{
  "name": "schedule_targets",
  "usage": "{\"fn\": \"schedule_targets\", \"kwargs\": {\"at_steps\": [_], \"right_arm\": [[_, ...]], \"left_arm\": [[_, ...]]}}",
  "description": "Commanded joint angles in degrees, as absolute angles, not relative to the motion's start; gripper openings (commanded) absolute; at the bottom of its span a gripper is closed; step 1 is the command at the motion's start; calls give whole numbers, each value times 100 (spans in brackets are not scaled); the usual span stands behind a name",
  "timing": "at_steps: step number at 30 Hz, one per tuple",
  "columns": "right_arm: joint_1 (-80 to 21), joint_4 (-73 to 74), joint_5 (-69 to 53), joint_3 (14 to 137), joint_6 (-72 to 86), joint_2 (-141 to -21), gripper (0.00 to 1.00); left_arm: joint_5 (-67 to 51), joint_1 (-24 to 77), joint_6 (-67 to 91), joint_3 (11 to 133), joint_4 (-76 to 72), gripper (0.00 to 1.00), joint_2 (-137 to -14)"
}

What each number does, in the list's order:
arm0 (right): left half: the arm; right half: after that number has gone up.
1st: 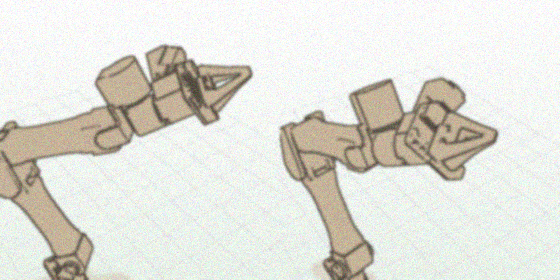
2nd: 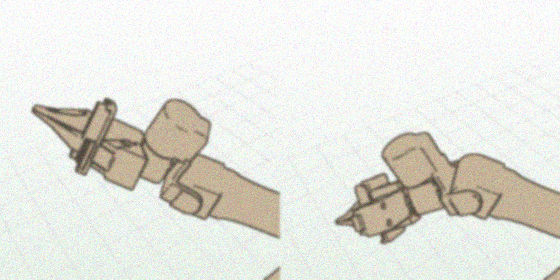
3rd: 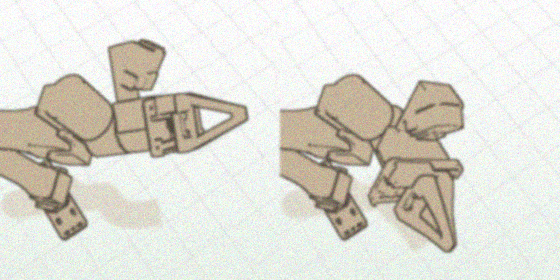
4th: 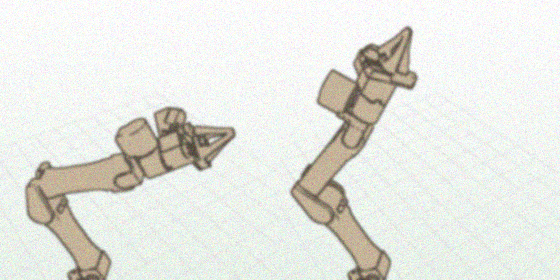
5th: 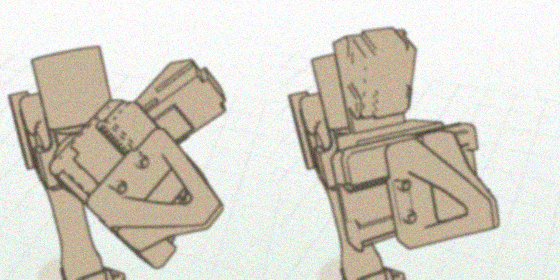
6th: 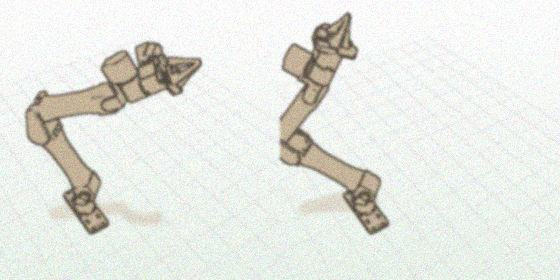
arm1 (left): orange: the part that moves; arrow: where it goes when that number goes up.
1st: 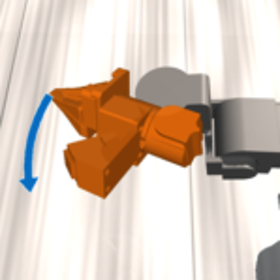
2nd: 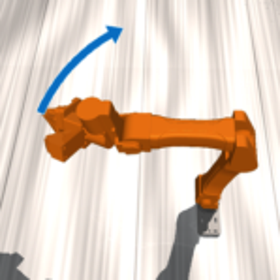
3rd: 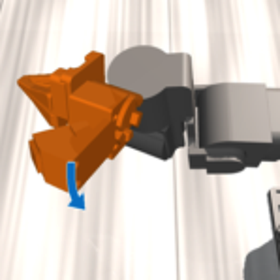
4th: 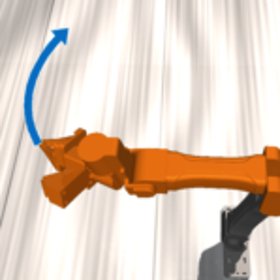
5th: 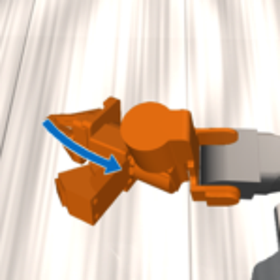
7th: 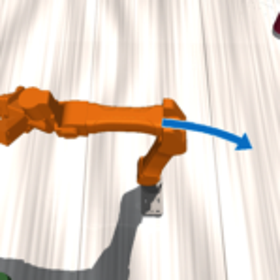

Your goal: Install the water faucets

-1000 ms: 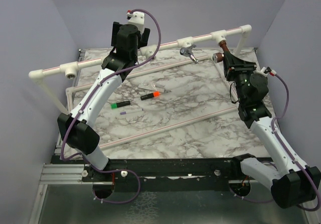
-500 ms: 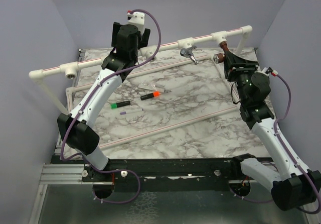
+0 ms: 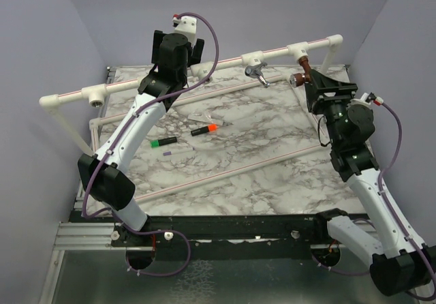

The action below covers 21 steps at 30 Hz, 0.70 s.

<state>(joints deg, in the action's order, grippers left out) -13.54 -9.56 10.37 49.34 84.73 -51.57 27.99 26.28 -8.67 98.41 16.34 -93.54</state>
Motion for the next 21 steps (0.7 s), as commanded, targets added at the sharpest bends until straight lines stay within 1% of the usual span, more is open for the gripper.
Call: {"fn": "schedule_targets", "kwargs": {"at_steps": [1,8,15,21], "right_arm": [[-1399,-605,738,4920,8214,-4983,62],[-1400,431,644,5161,7409,-4754,64],[-1401,867,568,5491,6085,-4654,64],[-1400,896,691,5571,4734,-4569,64]], "left_arm": [[1993,2944,-394,9563,2329,93,-9668],[2005,2944,-389,9564,2329,93,-9667],[1978,2944,-369,9570,2329,93,-9668],[1977,2953,-369,9562,2329,93,-9659]]}}
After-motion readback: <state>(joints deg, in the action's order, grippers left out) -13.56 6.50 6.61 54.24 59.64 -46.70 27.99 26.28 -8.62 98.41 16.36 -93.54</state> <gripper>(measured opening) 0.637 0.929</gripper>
